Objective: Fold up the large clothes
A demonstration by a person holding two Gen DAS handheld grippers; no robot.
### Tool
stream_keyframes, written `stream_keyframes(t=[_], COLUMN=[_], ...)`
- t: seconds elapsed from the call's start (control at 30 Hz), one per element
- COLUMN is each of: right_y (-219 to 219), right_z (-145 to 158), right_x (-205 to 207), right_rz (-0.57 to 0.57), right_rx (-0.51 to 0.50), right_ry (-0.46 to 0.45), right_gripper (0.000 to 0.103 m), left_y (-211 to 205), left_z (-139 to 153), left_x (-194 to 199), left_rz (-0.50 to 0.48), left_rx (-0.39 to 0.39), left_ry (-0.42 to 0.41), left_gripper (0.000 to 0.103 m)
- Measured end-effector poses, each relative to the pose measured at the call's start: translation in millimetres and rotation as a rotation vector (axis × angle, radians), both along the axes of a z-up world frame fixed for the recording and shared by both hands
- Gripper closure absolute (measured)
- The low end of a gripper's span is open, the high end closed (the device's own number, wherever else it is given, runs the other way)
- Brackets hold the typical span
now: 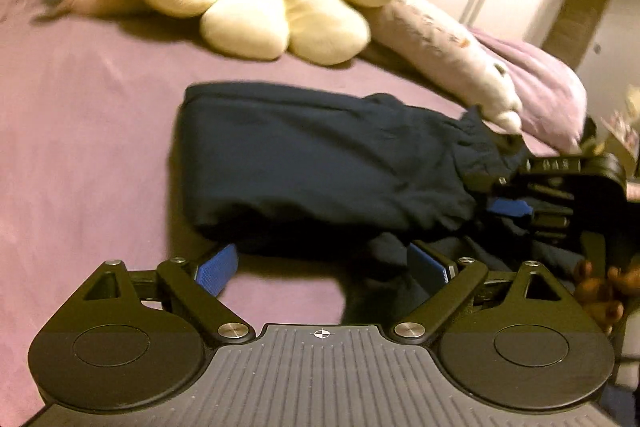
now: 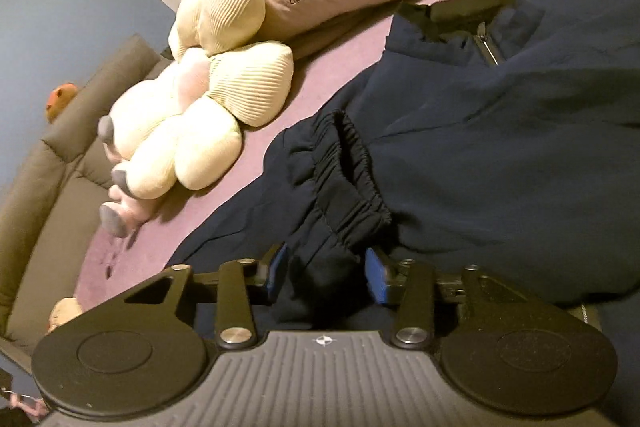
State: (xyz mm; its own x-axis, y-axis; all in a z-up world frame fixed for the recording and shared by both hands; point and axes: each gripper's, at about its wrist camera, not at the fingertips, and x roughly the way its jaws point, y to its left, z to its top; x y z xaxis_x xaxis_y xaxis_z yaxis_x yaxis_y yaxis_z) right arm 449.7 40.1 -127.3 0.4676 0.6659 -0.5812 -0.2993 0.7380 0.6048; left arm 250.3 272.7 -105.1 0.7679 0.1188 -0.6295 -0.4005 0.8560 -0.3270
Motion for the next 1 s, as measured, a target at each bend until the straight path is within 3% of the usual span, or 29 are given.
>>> stream_keyframes(t=[0.13,0.3,0.4,0.47,0.5,0.57,0.7,0.87,0.93,1.0], right_y=[10.0,-14.6,-37.4,-53.8,-61.7,-75.0,-104.5,-141.0,-157.4,-169.5], right_z=[14.1,63.2,93.8,107.2,110.5,115.0,114.4,114.8,112.9,106.4], right_x=[-6.8,-29.2,-40.6,-48.1,-50.9,-53.0,-50.6,-46.7,-46.3,-44.4], right_rz=[0.015,-0.029,-0.057,-0.075,-0.082,-0.112,-0.172,-0.281,-0.317,-0.351], right_rx=[-0.074,0.050,0.135,0.172,0.184,0.175,0.092,0.058,0.047,0.007], right_ry=[-0.086,-0.212,-0.276,-0.304,-0.316,-0.333,-0.378,-0.417,-0.432,-0.441], right_gripper=[0.089,0.091,0.091,0.091,0.091,0.091,0.091,0.091,0.091,0.091], left_y=[12.2,9.3,8.0,13.8,17.2,17.9,-11.6,-42.9,-59.1,-78.7], left_z=[-8.8,-8.6,-4.1,-3.3,-3.3,3.8,37.3,52.0,47.7,35.6], left_x=[8.8,16.7,31.9,45.7,52.1,60.6,72.3,88.6,98.0,111.5], left_rz=[0.061,0.063,0.075,0.096,0.109,0.108,0.020,-0.045,-0.059,-0.093], left_rx=[-0.046,-0.036,-0.022,-0.064,-0.092,-0.124,0.009,-0.018,0.010,0.068], left_ry=[0.035,0.051,0.064,0.059,0.064,0.034,-0.057,-0.154,-0.156,-0.109], left_gripper=[0.015,0.025,0.040,0.055,0.071,0.082,0.085,0.085,0.085,0.085])
